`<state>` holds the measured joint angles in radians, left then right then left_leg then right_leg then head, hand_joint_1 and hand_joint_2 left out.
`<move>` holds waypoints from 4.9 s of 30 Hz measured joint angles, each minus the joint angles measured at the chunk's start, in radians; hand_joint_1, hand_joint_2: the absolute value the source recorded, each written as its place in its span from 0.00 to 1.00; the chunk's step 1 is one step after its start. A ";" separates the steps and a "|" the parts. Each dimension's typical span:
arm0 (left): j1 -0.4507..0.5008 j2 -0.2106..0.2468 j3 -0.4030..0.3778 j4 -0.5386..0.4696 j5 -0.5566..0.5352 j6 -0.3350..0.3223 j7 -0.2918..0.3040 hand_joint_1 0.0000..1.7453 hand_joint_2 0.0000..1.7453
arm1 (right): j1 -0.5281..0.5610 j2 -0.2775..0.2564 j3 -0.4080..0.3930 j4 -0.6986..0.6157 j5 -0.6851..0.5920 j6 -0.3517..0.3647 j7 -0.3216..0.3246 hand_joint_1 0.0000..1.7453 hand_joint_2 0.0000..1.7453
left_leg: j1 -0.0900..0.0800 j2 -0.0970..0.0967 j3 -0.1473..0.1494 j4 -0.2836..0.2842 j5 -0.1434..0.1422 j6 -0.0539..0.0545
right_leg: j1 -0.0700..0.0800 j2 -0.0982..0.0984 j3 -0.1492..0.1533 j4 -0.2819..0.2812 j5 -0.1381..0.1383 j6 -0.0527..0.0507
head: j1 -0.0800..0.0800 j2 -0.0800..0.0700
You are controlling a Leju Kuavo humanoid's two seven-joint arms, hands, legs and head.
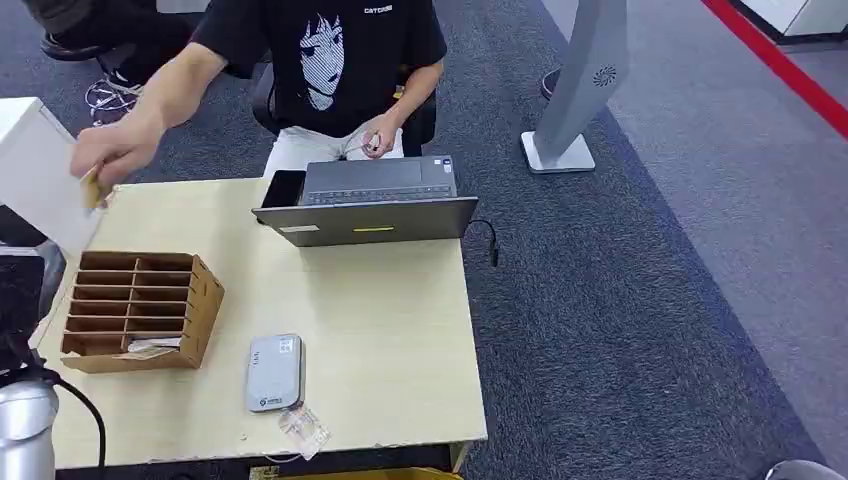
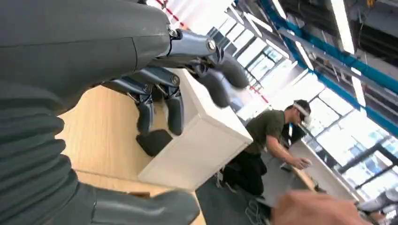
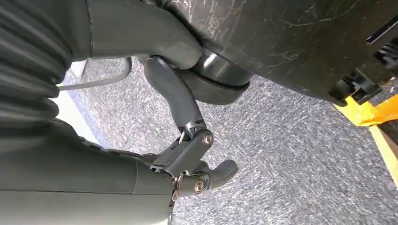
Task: Pass the card to the sensor for recognition and then transmit it.
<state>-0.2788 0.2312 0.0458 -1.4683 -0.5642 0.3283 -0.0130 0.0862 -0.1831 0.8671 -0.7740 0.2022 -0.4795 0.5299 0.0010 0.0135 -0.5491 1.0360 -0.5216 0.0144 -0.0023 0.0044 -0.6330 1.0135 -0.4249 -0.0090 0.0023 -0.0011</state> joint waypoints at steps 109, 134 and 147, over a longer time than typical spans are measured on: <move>0.262 0.416 -0.150 -0.156 -0.170 -0.487 0.106 0.00 1.00 | 0.030 0.024 -0.097 -0.032 0.017 0.031 0.008 0.00 1.00 | 0.002 0.000 -0.001 -0.001 0.001 -0.003 | 0.002 -0.001 -0.001 0.000 0.001 -0.006 | -0.001 0.000; 0.170 0.415 -0.283 -0.041 -0.148 -0.499 0.103 0.00 1.00 | 0.013 0.027 -0.092 -0.020 0.000 0.055 0.002 0.00 1.00 | 0.002 0.000 -0.001 -0.001 0.001 -0.003 | 0.002 -0.001 -0.001 0.000 0.001 -0.006 | 0.000 0.000; 0.157 0.400 -0.318 0.022 -0.140 -0.498 0.103 0.00 1.00 | 0.007 0.027 -0.087 -0.020 -0.006 0.060 -0.001 0.00 1.00 | 0.002 0.000 -0.001 -0.001 0.001 -0.003 | 0.002 0.000 -0.001 0.000 0.001 -0.006 | 0.000 0.000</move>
<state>-0.1220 0.6314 -0.2719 -1.4458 -0.7046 -0.1698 0.0900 0.0933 -0.1560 0.7797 -0.7938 0.1961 -0.4196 0.5287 0.0027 0.0137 -0.5501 1.0349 -0.5204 0.0113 -0.0002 0.0039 -0.6339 1.0137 -0.4240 -0.0146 0.0019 -0.0015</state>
